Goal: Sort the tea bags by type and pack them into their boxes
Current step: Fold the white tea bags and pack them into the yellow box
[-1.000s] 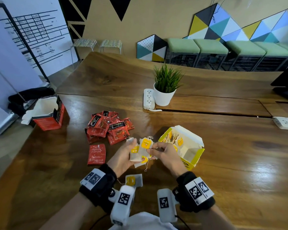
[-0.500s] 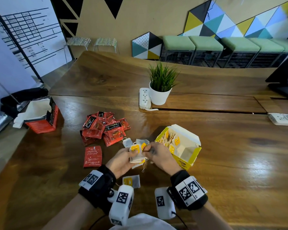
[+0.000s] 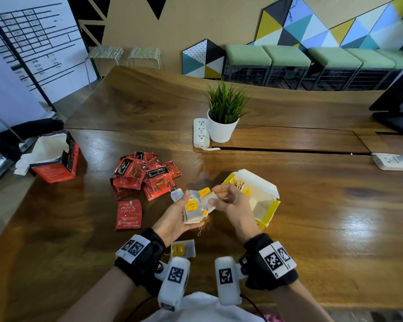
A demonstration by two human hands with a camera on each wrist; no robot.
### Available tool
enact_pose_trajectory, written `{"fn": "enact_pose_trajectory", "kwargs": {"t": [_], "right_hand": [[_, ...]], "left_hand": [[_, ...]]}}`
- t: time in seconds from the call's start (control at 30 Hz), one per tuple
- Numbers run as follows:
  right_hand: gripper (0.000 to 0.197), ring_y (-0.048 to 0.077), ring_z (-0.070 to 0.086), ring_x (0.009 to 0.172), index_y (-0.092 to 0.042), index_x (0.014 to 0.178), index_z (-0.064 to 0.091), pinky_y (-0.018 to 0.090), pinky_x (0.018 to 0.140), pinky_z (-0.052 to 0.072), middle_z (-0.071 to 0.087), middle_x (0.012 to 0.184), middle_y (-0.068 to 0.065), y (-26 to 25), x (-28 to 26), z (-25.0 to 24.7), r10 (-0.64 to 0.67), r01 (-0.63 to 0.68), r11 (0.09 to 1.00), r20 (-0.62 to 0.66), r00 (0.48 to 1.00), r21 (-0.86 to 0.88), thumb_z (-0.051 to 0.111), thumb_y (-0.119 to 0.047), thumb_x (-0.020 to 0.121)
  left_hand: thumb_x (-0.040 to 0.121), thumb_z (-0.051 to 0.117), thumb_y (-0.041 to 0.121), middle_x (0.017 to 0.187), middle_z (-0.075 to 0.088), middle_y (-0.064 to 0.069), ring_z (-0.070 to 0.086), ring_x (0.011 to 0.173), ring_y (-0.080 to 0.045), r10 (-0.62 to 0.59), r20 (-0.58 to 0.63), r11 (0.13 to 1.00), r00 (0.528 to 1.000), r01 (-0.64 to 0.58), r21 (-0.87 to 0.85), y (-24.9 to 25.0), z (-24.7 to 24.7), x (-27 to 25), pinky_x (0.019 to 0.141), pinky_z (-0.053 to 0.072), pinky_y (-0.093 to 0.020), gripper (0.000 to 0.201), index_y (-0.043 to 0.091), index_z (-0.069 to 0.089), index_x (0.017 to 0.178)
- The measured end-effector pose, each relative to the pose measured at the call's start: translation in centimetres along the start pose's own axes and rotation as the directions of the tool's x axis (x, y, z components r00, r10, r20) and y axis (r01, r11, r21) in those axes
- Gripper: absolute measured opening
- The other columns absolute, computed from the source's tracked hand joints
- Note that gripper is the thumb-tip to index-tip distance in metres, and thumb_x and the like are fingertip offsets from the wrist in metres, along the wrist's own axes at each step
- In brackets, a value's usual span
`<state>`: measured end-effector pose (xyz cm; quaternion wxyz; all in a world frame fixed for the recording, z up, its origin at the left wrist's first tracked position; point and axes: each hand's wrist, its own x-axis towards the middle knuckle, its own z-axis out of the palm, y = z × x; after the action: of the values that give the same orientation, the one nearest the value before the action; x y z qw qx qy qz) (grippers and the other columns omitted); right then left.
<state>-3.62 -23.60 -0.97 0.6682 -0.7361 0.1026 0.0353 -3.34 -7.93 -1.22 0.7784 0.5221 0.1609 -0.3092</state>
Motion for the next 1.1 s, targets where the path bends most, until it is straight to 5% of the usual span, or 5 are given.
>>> {"fn": "enact_pose_trajectory", "kwargs": {"t": [0.13, 0.23, 0.33, 0.6, 1.1], "right_hand": [[0.022, 0.016, 0.060, 0.082, -0.011, 0.093, 0.060, 0.023, 0.064, 0.054, 0.062, 0.086, 0.004, -1.0, 0.0, 1.1, -0.007, 0.005, 0.987, 0.012, 1.000, 0.160, 0.068, 0.003, 0.078], [0.018, 0.012, 0.056, 0.082, -0.016, 0.088, 0.057, 0.030, 0.073, 0.053, 0.058, 0.083, -0.002, -0.7, 0.1, 1.7, -0.103, 0.105, 0.989, 0.023, 0.994, -0.105, 0.069, -0.005, 0.080], [0.011, 0.014, 0.055, 0.085, -0.018, 0.086, 0.057, 0.024, 0.072, 0.048, 0.055, 0.094, 0.002, -0.1, -0.2, 2.1, -0.244, 0.290, 0.813, 0.158, 0.957, -0.505, 0.067, -0.015, 0.083], [0.033, 0.018, 0.051, 0.108, -0.016, 0.113, 0.058, 0.029, 0.088, 0.048, 0.048, 0.121, 0.003, 0.0, -0.4, 0.7, -0.322, 0.591, 0.469, 0.496, 0.806, -0.657, 0.064, -0.005, 0.082], [0.016, 0.017, 0.055, 0.094, -0.006, 0.103, 0.061, 0.023, 0.079, 0.044, 0.052, 0.108, 0.005, -0.1, -1.0, 1.2, -0.391, 0.607, 0.487, 0.464, 0.794, -0.628, 0.055, -0.005, 0.089]], "left_hand": [[0.095, 0.028, 0.051, 0.119, 0.062, -0.011, 0.056, 0.114, -0.025, 0.019, 0.028, 0.999, 0.999, -0.017, -0.050, 0.4, 0.8, 0.0, 0.106, 0.037, -0.047, 0.053, 0.014, 0.056, 0.121], [0.096, 0.025, 0.051, 0.113, 0.063, -0.011, 0.056, 0.111, -0.025, 0.027, 0.054, 0.995, 0.998, -0.022, -0.098, 0.6, 1.1, 0.0, 0.110, 0.033, -0.047, 0.055, 0.011, 0.059, 0.114], [0.097, 0.025, 0.049, 0.110, 0.062, -0.013, 0.058, 0.106, -0.024, 0.035, 0.079, 0.991, 0.996, -0.024, -0.132, 0.7, 1.0, 0.0, 0.099, 0.042, -0.041, 0.056, 0.007, 0.055, 0.119], [0.097, 0.027, 0.045, 0.097, 0.066, -0.011, 0.064, 0.088, -0.020, 0.049, 0.119, 0.984, 0.992, -0.027, -0.177, 0.9, 0.3, 0.4, 0.086, 0.048, -0.036, 0.050, 0.006, 0.056, 0.111], [0.097, 0.029, 0.046, 0.100, 0.061, -0.013, 0.057, 0.095, -0.021, -0.012, 0.132, 0.983, 0.991, 0.036, -0.180, 0.6, 0.2, 1.1, 0.093, 0.043, -0.037, 0.052, 0.005, 0.056, 0.113]]}}
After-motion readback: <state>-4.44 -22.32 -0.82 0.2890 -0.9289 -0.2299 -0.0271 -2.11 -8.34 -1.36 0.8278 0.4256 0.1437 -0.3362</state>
